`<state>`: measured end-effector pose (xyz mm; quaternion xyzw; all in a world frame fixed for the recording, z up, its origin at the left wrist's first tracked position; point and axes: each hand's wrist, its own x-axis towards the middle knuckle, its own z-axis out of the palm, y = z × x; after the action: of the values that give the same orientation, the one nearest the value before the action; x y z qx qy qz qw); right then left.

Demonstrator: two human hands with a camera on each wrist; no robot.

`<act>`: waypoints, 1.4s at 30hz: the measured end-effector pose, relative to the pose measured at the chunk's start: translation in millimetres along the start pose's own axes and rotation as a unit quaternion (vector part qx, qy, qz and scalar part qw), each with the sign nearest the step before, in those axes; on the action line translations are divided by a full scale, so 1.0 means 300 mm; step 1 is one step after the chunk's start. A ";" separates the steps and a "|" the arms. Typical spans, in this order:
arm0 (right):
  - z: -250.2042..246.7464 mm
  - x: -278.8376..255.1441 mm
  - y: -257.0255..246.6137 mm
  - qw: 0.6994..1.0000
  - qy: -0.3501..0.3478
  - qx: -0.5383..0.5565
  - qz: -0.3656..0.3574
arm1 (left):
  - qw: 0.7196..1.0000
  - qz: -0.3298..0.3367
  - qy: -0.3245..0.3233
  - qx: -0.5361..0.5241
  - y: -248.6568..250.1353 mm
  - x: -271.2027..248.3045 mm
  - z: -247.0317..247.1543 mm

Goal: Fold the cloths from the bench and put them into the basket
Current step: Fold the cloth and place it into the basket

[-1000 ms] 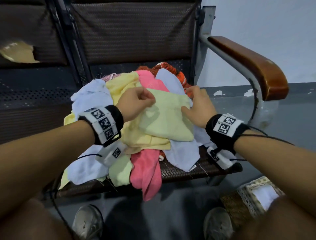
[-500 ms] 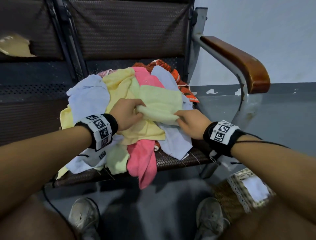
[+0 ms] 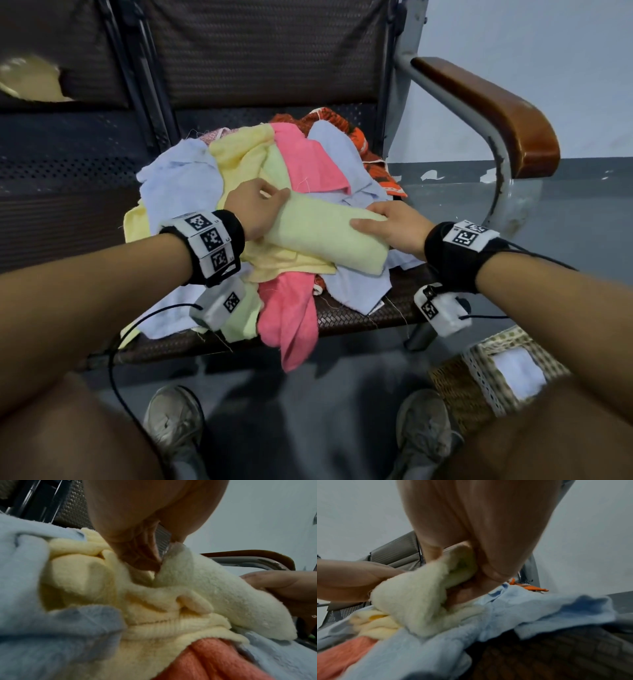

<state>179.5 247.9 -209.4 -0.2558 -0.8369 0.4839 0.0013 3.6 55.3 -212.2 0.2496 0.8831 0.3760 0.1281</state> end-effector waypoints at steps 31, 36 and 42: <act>-0.279 -0.371 -0.079 0.964 0.102 0.246 -0.026 | 0.878 0.068 -0.343 -0.327 0.452 -0.267 0.177; -0.469 -0.538 0.167 0.922 0.188 0.333 0.061 | 0.840 0.056 -0.456 -0.289 0.590 -0.356 0.468; -0.581 -0.852 0.687 0.838 0.314 0.408 0.182 | 0.820 0.005 -0.542 -0.183 0.797 -0.528 0.962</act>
<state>533.2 361.8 -220.9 -0.5179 -0.4564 0.6672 0.2799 338.9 285.3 -229.5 0.3893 0.5846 0.3354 0.6278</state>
